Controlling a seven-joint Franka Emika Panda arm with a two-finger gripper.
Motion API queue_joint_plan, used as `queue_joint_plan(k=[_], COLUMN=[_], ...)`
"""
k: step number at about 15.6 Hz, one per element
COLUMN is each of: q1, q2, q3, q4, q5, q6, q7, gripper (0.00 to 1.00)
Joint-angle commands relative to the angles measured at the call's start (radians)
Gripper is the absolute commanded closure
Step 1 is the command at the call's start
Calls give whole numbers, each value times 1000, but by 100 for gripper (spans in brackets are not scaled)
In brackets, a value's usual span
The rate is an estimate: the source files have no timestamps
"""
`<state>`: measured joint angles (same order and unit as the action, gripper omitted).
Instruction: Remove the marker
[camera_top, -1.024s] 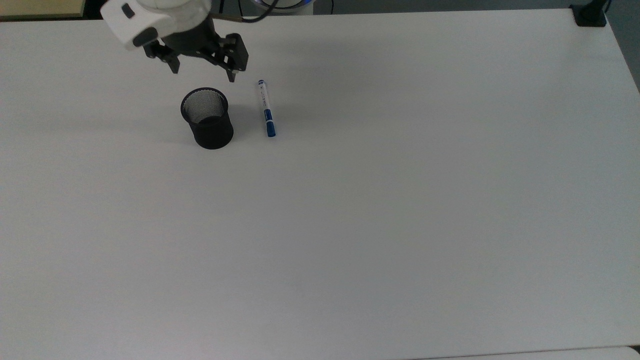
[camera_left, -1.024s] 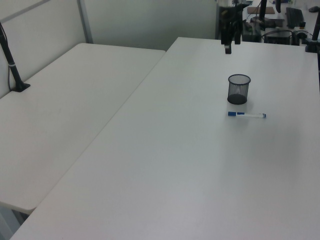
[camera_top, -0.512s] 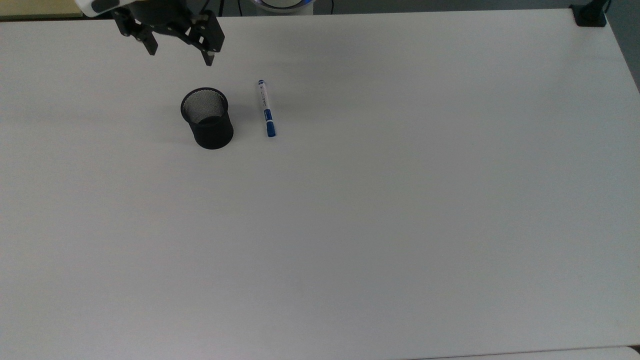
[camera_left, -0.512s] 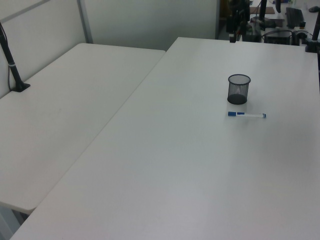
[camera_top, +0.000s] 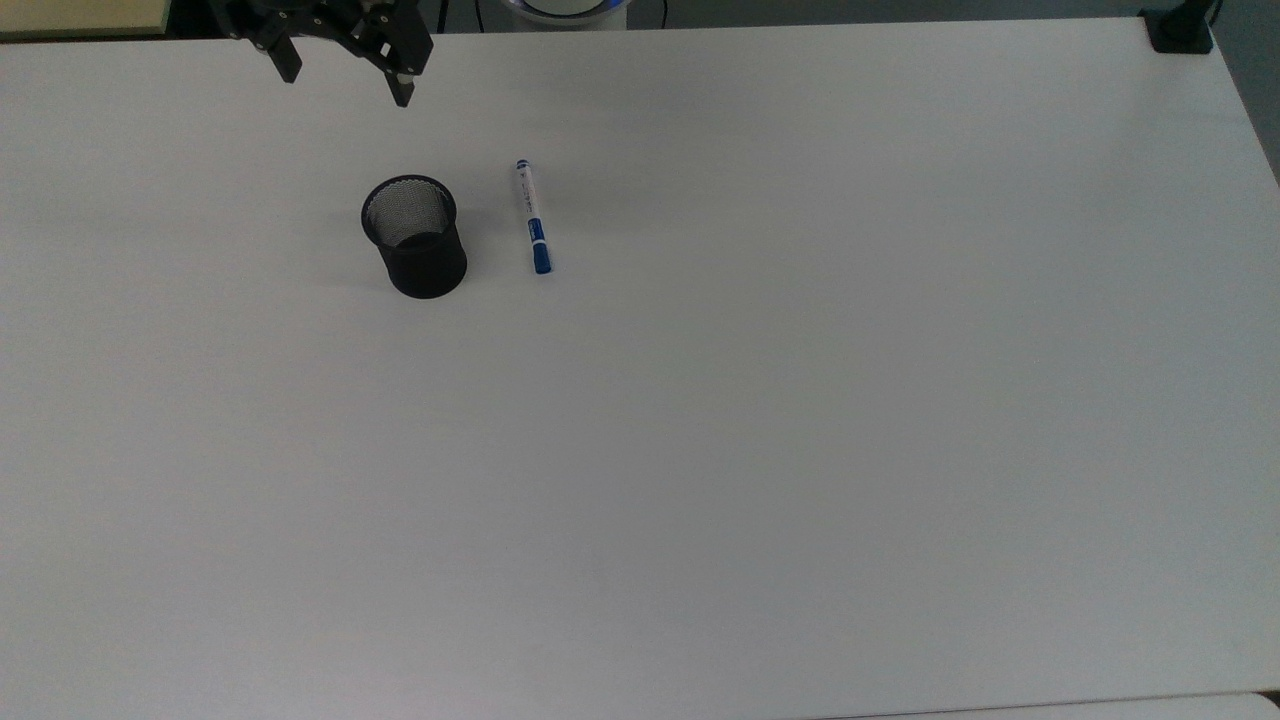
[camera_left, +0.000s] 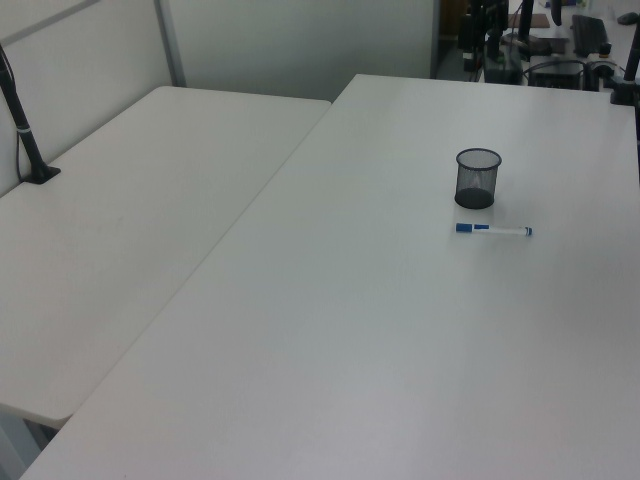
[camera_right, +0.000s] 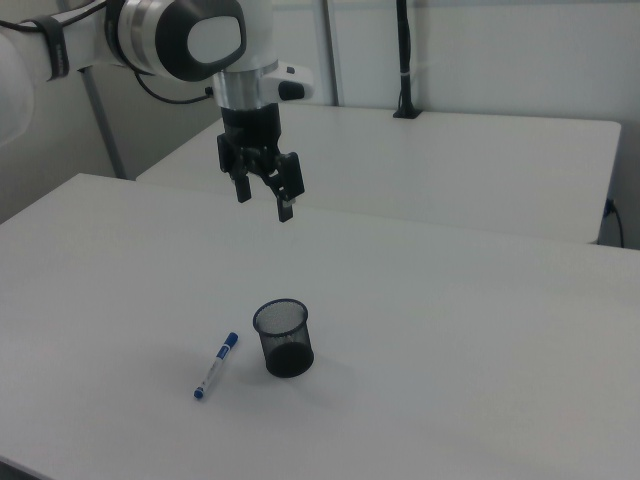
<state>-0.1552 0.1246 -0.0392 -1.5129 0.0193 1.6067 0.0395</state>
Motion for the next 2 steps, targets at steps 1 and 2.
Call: queue_joint_plan(k=[1, 2], q1=[9, 9], q2=[-23, -23], q3=[2, 2], q4=[-38, -39], q5=[2, 2], q6=[16, 16], q7=[30, 30], gripper=[0, 0])
